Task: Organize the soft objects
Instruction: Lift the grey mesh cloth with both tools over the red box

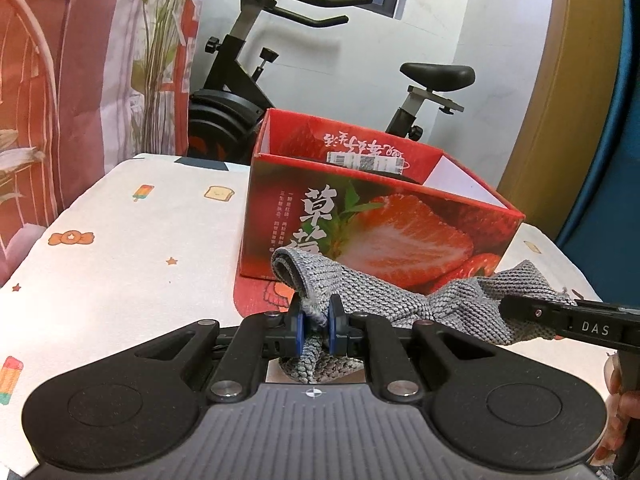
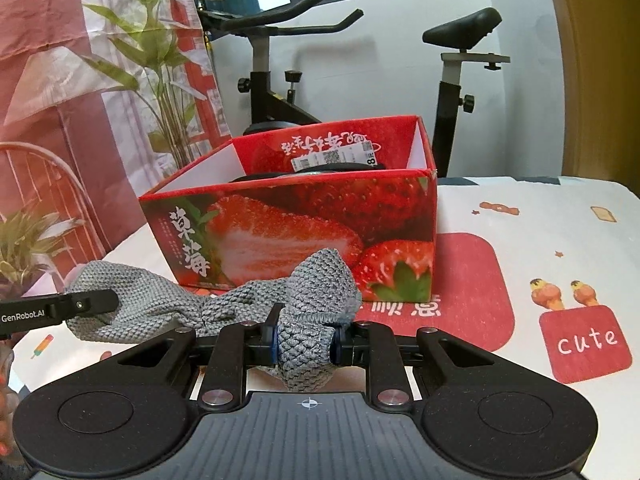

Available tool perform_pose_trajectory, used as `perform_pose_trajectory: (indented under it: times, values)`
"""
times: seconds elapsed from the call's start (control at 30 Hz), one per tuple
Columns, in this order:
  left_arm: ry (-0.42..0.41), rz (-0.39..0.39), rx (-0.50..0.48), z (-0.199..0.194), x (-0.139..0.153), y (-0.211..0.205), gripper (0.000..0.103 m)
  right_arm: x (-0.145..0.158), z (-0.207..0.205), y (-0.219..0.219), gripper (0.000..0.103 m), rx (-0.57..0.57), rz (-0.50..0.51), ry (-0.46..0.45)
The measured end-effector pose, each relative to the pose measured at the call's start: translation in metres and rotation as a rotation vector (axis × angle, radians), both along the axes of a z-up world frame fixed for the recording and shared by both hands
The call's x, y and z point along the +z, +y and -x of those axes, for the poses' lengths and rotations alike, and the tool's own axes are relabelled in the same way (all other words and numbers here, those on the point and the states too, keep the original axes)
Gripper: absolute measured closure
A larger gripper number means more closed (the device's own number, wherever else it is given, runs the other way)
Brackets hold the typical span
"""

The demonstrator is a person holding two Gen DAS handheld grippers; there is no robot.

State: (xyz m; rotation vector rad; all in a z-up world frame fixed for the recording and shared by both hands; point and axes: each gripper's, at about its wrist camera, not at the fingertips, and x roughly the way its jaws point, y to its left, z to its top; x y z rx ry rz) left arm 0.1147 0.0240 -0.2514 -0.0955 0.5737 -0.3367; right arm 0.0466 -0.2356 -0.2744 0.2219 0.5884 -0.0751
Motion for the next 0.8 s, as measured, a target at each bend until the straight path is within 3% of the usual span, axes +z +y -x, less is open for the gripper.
perform_pose_trajectory:
  times: [0.47, 0.8]
  values:
    - [-0.006, 0.005, 0.005, 0.001, 0.001, 0.0, 0.091, 0.002, -0.003, 0.001, 0.083, 0.004, -0.004, -0.008]
    - [-0.104, 0.038, 0.001, -0.007, 0.036, 0.003, 0.091, 0.063, -0.027, -0.015, 0.083, 0.054, 0.037, -0.142]
